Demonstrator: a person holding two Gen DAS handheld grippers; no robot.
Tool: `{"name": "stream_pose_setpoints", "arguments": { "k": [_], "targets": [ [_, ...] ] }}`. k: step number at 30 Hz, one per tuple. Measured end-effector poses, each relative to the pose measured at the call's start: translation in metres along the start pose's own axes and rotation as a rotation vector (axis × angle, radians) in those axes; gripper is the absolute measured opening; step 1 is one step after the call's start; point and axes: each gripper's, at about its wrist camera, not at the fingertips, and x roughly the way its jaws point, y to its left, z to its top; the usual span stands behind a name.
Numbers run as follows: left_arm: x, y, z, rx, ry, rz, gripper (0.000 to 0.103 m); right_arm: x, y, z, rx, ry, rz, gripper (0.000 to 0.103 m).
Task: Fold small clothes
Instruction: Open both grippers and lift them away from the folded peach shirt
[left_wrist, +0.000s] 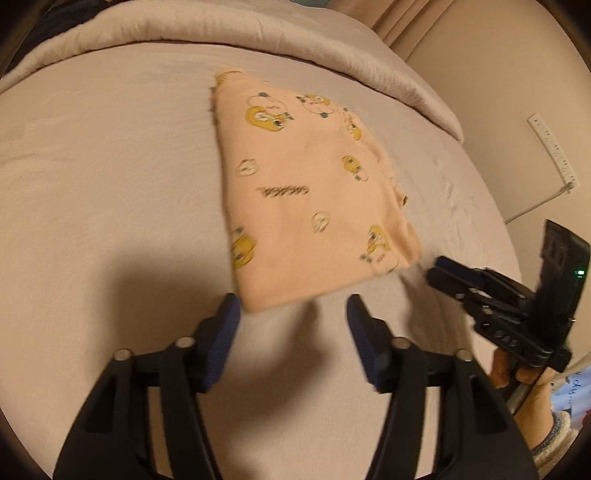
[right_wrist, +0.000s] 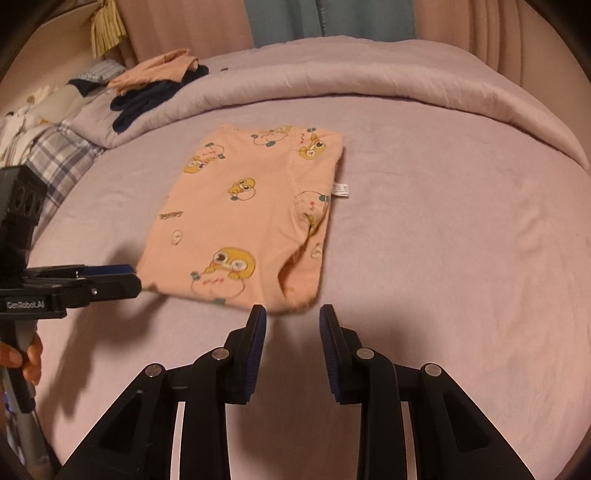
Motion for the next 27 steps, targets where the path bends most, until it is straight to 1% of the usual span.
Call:
{"name": "stream_pose_setpoints", "arguments": {
  "k": [3, 5, 7, 8, 9, 11, 13, 15, 16, 18, 19, 22, 24, 27],
  "targets": [
    [-0.009, 0.001, -0.011, -0.016, -0.005, 0.004, 0.063, -0.012, 0.002, -0.008, 0.009, -0.011, 0.013, 0.036],
    [-0.014, 0.002, -0.017, -0.022, -0.012, 0.011, 0.068, -0.017, 0.005, -0.013, 0.011, -0.011, 0.027, 0.038],
    [-0.021, 0.002, -0.024, -0.036, -0.023, 0.023, 0.079, -0.022, 0.008, -0.017, 0.026, -0.003, 0.046, 0.048],
    [-0.025, 0.002, -0.028, -0.045, -0.027, 0.028, 0.081, -0.023, 0.008, -0.019, 0.039, 0.005, 0.063, 0.058],
    [-0.029, 0.001, -0.032, -0.051, -0.032, 0.028, 0.083, -0.024, 0.009, -0.02, 0.055, 0.014, 0.088, 0.066],
    [-0.038, 0.001, -0.038, -0.059, -0.046, 0.016, 0.086, -0.025, 0.009, -0.023, 0.09, 0.035, 0.167, 0.067],
    [-0.046, 0.001, -0.04, -0.083, -0.058, -0.01, 0.096, -0.027, 0.012, -0.025, 0.116, 0.048, 0.228, 0.068],
    [-0.053, 0.003, -0.042, -0.108, -0.075, -0.042, 0.102, -0.031, 0.014, -0.024, 0.135, 0.042, 0.261, 0.068],
    [-0.057, 0.005, -0.043, -0.125, -0.087, -0.064, 0.102, -0.033, 0.013, -0.022, 0.158, 0.033, 0.296, 0.069],
    [-0.063, 0.01, -0.041, -0.161, -0.104, -0.106, 0.102, -0.035, 0.009, -0.019, 0.21, 0.02, 0.354, 0.076],
    [-0.066, 0.013, -0.041, -0.179, -0.117, -0.117, 0.102, -0.035, 0.005, -0.018, 0.252, 0.012, 0.396, 0.077],
    [-0.068, 0.022, -0.037, -0.227, -0.145, -0.155, 0.102, -0.032, -0.006, -0.016, 0.341, 0.002, 0.464, 0.078],
    [-0.065, 0.029, -0.034, -0.262, -0.149, -0.196, 0.102, -0.026, -0.014, -0.015, 0.39, 0.002, 0.483, 0.078],
    [-0.06, 0.038, -0.028, -0.283, -0.145, -0.203, 0.102, -0.016, -0.025, -0.012, 0.442, 0.017, 0.481, 0.079]
  ]
}}
